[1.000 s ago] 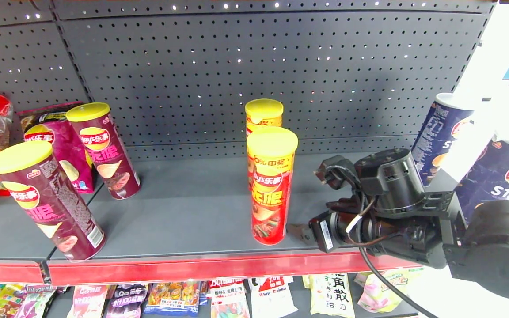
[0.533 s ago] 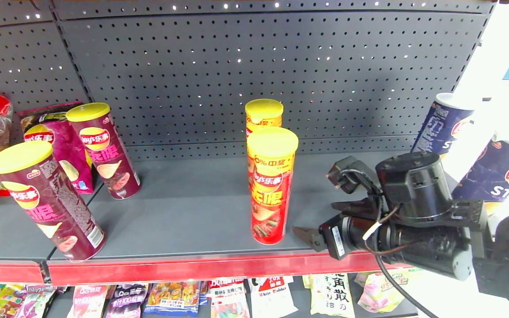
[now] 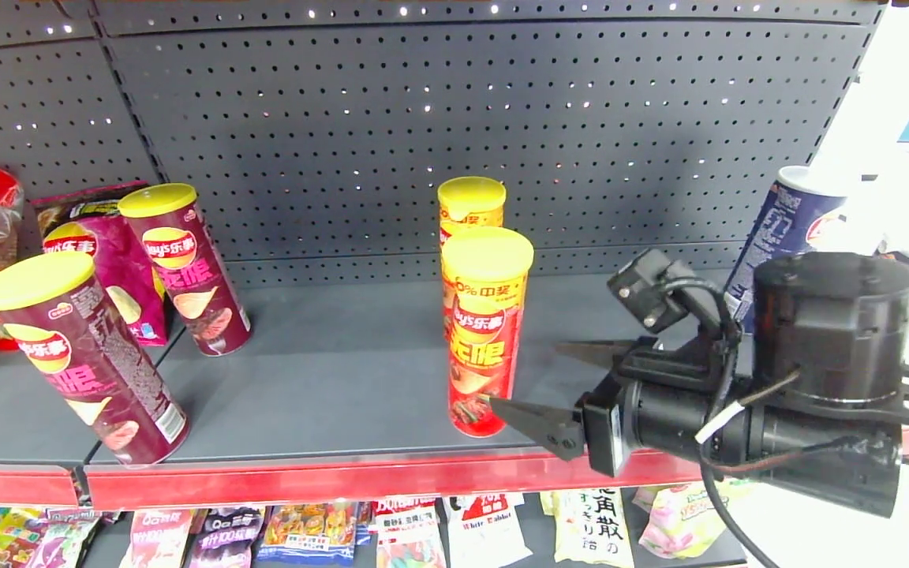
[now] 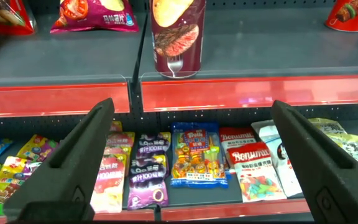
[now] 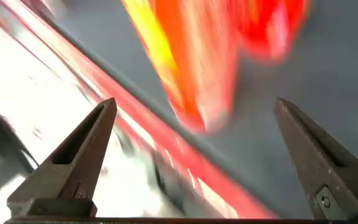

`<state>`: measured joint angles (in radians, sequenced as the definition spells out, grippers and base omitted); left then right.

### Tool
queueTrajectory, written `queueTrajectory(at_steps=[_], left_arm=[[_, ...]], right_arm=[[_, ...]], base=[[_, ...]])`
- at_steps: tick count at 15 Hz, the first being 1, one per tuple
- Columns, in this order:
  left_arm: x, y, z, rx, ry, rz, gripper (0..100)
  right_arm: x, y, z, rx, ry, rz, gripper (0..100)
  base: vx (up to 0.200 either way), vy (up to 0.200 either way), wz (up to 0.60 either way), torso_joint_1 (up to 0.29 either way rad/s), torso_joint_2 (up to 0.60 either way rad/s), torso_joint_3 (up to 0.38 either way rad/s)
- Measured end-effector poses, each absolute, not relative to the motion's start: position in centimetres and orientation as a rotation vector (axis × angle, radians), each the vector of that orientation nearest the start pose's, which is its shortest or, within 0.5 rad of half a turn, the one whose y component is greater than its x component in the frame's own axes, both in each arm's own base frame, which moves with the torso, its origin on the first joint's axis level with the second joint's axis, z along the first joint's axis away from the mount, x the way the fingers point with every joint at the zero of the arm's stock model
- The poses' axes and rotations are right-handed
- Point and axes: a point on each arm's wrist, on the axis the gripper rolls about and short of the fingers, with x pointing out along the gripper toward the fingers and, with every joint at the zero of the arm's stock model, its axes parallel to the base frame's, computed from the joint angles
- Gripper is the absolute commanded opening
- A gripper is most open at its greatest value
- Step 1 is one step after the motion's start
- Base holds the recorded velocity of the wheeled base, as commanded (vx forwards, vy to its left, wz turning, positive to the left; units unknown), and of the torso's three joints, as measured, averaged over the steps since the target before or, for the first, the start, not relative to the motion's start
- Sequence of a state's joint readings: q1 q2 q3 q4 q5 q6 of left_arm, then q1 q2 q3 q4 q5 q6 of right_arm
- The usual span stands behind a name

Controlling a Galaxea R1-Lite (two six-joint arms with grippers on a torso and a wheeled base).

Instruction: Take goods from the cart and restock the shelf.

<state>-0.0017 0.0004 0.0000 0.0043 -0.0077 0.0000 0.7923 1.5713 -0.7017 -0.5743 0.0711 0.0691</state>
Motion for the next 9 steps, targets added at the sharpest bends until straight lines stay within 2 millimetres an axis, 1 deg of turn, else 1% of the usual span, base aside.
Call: queueTrajectory(at_steps=[1,3,5,9], left_arm=[[-2.3,0.0,7.5,0.0,0.005,-0.009,100],[-2.3,0.0,7.5,0.0,0.005,-0.009,100],[-2.3,0.0,7.5,0.0,0.005,-0.009,100],[-2.3,0.0,7.5,0.0,0.005,-0.009,100]], right_arm=[[18.7,19.4,18.9,-0.025,0.273,0.917,100],[18.6,19.2,19.1,-0.049,0.243,1.038,100],[19.2,18.6,19.2,-0.091,0.21,1.044,100],[20.8,18.4,19.8,-0.096,0.179,1.003,100]], base=[[0.0,0.0,0.0,0.0,0.0,0.0],[0.0,0.0,0.0,0.0,0.0,0.0],[0.0,0.0,0.0,0.0,0.0,0.0],[0.0,0.0,0.0,0.0,0.0,0.0]])
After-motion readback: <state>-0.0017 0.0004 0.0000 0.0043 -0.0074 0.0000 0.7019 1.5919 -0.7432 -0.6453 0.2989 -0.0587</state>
